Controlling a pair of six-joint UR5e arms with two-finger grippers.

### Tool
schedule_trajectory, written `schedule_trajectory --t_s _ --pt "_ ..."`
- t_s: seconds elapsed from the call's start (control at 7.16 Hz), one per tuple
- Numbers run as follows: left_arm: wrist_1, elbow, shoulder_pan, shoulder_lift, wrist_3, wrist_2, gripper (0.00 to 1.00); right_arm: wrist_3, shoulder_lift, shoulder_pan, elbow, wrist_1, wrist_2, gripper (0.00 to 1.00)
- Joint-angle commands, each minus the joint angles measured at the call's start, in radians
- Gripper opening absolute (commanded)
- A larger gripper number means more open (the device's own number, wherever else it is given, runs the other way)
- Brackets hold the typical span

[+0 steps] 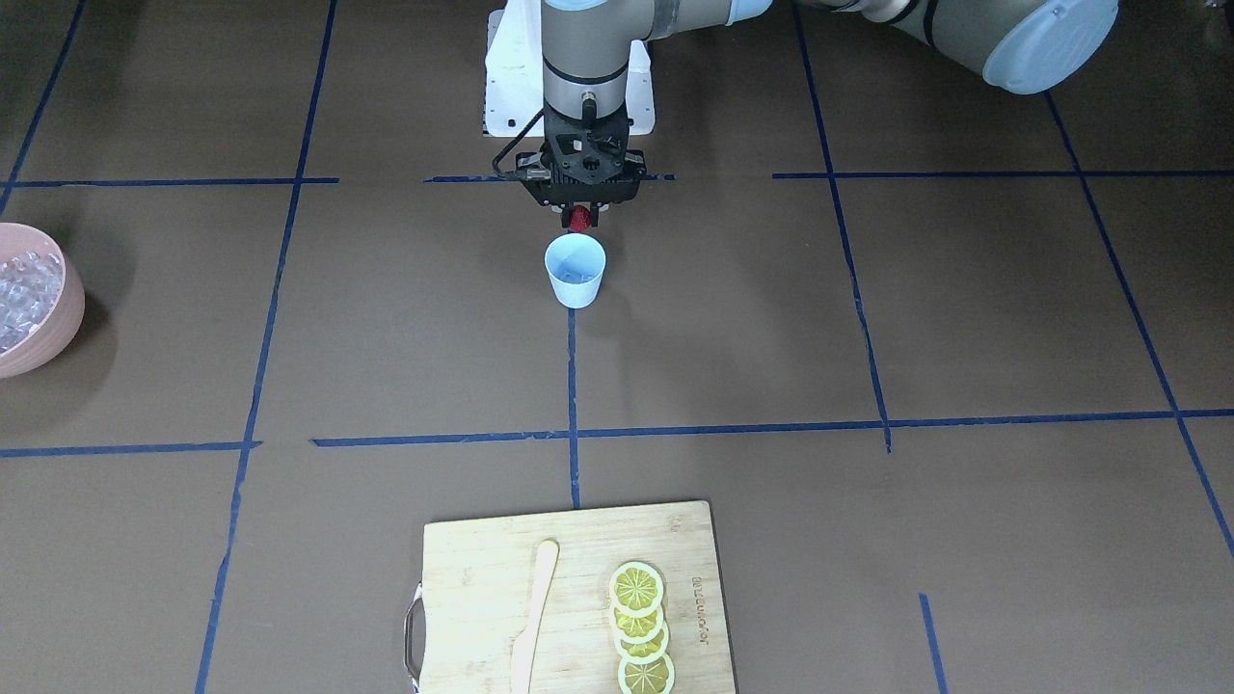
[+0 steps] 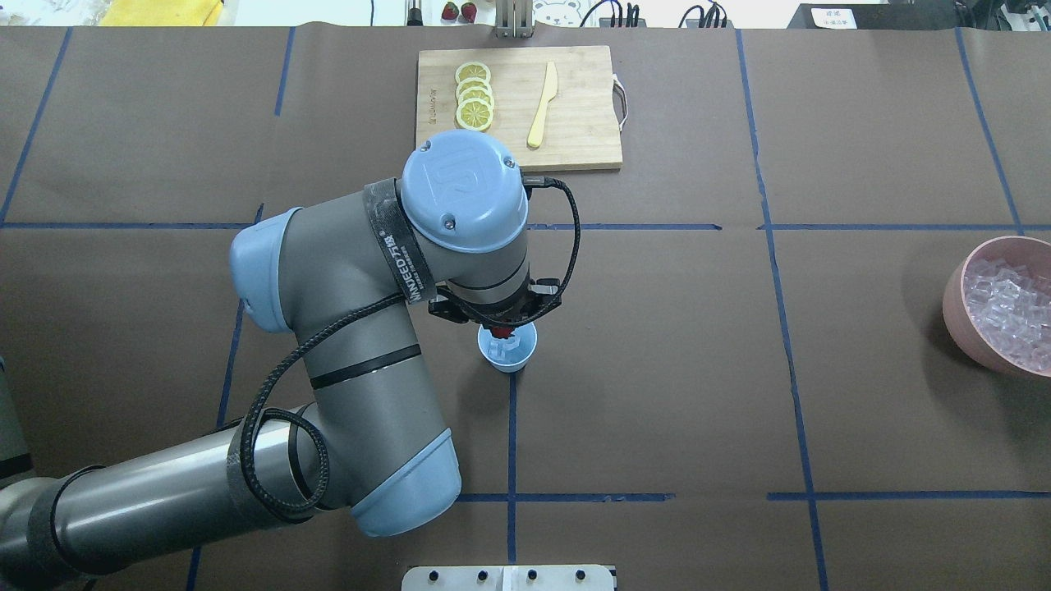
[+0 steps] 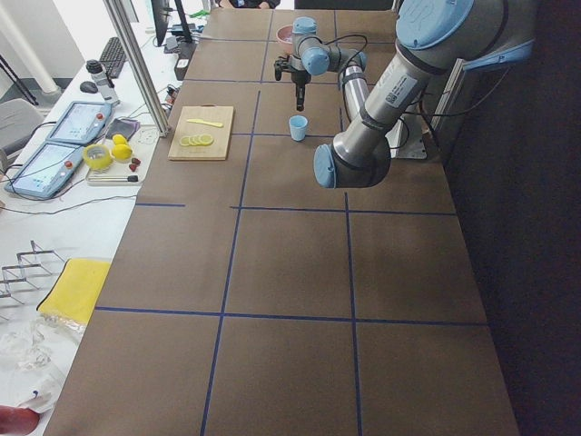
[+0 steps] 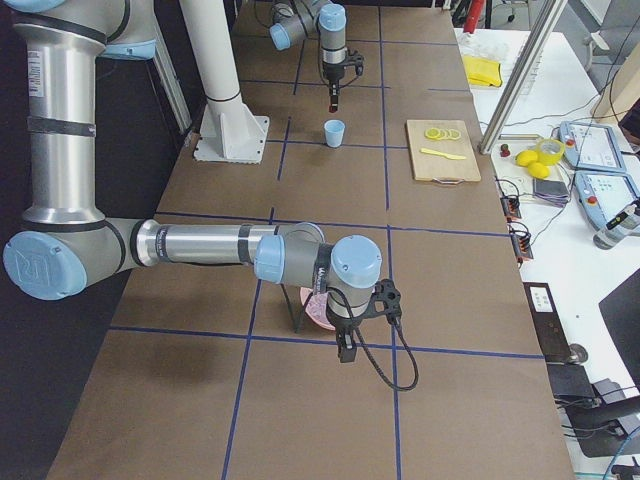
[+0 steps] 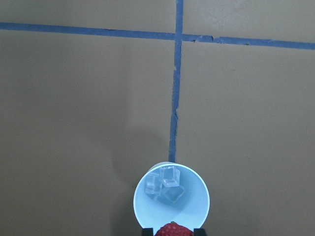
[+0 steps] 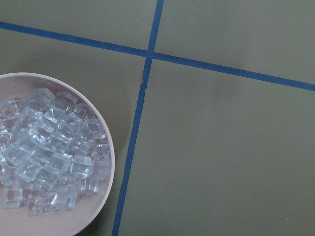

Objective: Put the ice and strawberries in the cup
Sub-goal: 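Open the left gripper above the cup to drop the strawberry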

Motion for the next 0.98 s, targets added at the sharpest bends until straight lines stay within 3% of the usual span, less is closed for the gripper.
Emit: schedule_trajectory --t_s 0.0,0.56,0.84 --pt "0.001 -0.002 0.001 -0.001 0.000 0.013 1.00 0.000 0.002 0.000 0.000 -0.001 0.000 0.99" --pt "0.001 -0.004 -0.001 0.004 0.000 0.014 1.00 0.000 0.000 0.000 0.000 0.001 0.000 0.99" --pt "0.003 -0.092 -0.010 0.091 0.073 0.012 1.00 0.000 0.000 0.000 0.000 0.001 0.000 0.99"
